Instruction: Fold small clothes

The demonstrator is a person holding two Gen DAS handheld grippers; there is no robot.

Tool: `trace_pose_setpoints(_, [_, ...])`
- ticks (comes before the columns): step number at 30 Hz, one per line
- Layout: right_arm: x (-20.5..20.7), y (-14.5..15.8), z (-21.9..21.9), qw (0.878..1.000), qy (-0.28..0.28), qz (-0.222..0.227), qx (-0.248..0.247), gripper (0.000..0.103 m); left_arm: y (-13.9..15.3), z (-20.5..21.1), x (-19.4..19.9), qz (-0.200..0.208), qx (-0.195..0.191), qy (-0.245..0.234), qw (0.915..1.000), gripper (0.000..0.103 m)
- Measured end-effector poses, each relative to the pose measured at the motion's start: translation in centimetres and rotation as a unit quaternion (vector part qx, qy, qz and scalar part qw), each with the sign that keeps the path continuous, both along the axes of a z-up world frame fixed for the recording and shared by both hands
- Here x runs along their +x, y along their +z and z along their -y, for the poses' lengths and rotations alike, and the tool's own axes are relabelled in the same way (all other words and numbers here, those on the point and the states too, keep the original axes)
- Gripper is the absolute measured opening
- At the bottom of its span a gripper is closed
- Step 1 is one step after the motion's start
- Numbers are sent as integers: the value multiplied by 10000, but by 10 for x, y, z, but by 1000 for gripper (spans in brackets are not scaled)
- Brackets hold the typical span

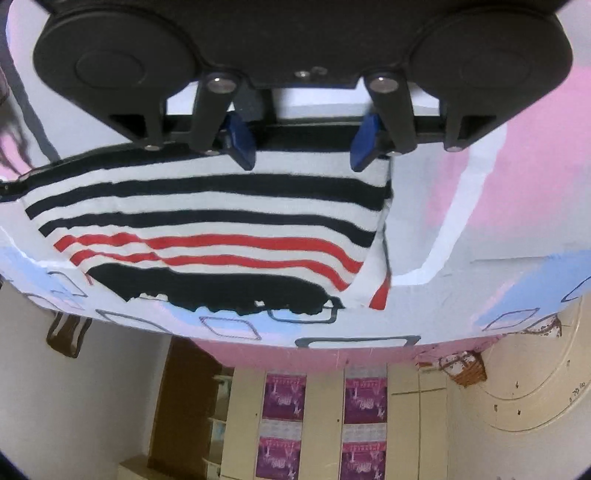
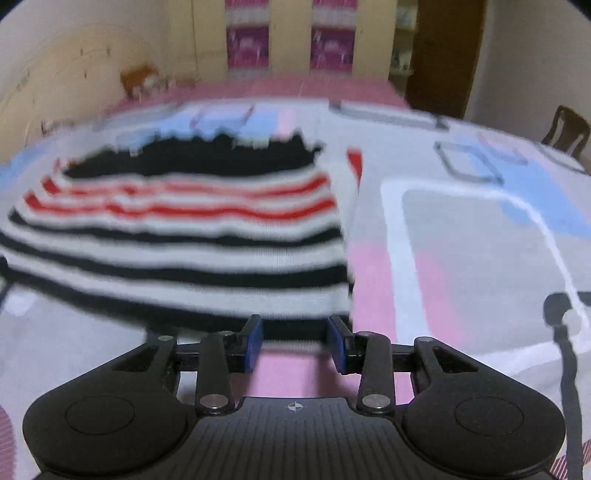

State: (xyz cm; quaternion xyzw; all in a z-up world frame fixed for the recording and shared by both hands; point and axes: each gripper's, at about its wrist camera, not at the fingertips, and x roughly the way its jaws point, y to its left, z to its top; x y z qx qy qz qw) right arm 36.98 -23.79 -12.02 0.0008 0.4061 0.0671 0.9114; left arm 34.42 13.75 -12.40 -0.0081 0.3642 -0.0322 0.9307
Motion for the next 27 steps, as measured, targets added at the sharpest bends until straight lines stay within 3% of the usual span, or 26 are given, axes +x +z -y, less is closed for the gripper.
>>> trace_pose_setpoints(1, [1, -2, 1, 10000, -13, -32, 14, 38, -7, 0, 4, -200, 67, 9, 9998, 57])
trace_pose_setpoints(3, [4, -19, 1, 9996, 63, -253, -85, 38, -11, 0, 5, -194, 28, 43, 9998, 57])
trace_pose_setpoints(8, [2, -3, -6, 9998, 45, -124, -160, 38, -6, -2, 1, -109, -109, 218, 9996, 56])
trace_pose_setpoints(12, [5, -18, -3, 9994, 69, -278, -177, 38, -10, 2, 3, -191, 13, 236, 9995, 57])
trace_pose_setpoints(27, [7, -14, -2, 9989, 225, -351, -237, 38, -3, 5, 0, -224, 26, 403, 9989, 60])
